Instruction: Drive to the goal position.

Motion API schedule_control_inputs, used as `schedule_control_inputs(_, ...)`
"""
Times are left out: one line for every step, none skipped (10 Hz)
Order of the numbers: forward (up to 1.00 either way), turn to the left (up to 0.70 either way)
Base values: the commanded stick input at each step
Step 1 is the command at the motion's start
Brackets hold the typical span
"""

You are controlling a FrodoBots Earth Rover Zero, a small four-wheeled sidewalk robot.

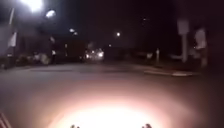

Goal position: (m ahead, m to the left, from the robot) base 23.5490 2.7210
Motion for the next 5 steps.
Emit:
schedule_control_inputs(0.70,0.00)
schedule_control_inputs(0.70,0.00)
schedule_control_inputs(0.70,0.00)
schedule_control_inputs(0.70,0.00)
schedule_control_inputs(0.70,0.00)
